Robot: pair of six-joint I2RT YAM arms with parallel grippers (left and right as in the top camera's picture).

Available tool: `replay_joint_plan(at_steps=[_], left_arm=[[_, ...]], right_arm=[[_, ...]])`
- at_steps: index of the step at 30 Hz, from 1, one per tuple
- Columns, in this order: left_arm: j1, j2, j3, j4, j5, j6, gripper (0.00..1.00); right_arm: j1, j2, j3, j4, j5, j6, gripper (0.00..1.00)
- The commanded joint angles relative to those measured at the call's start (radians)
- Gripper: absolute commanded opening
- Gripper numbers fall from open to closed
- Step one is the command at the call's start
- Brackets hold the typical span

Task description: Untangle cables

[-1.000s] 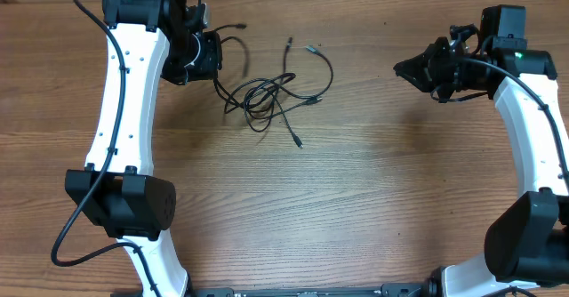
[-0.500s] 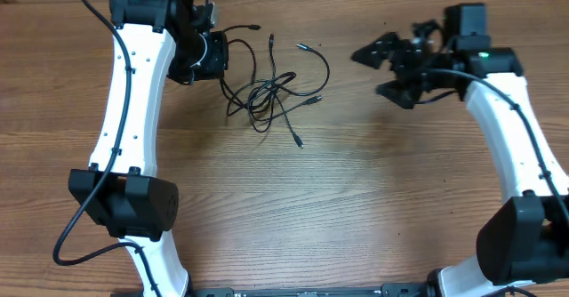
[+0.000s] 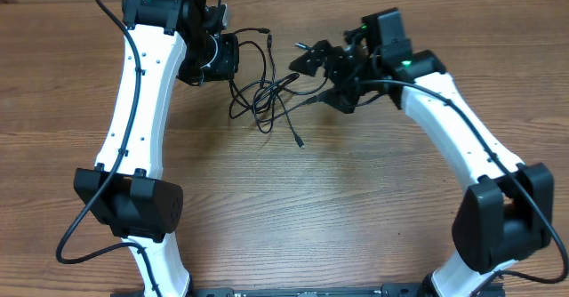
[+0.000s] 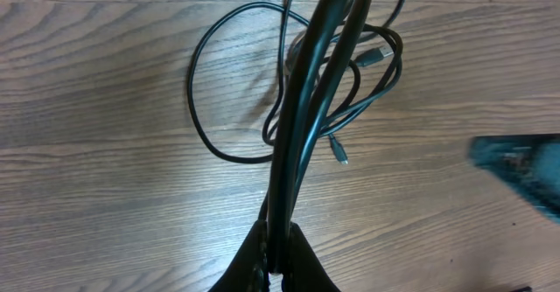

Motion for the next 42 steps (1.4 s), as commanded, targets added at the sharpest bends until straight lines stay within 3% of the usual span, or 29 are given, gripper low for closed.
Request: replay_joint_plan(at_steps=[1, 21, 30, 36, 42], left_arm=[[-0.019, -0.022, 0.021, 0.0, 0.016, 0.005, 0.04], [-0.045, -0.022, 0.02, 0.013, 0.016, -0.007, 0.05], [-0.047, -0.022, 0.02, 0.013, 0.016, -0.006, 0.04], [-0.047, -0.022, 0.02, 0.014, 0.012, -0.006, 0.05], [-0.047, -0.022, 0.02, 0.013, 0.013, -0.006, 0.05]], right_arm=[[0.042, 0.018, -0.002, 0.042, 0.019, 0.063, 1.0], [0.203, 0.095, -0.002, 0.096, 0.265, 0.329, 0.8], [0.203, 0.187, -0.002, 0.164, 0.259, 0.33, 0.71], [0.203, 0.187, -0.002, 0.191, 0.265, 0.33, 0.38], [0.203, 0.187, -0.002, 0.184, 0.325, 0.331, 0.23]])
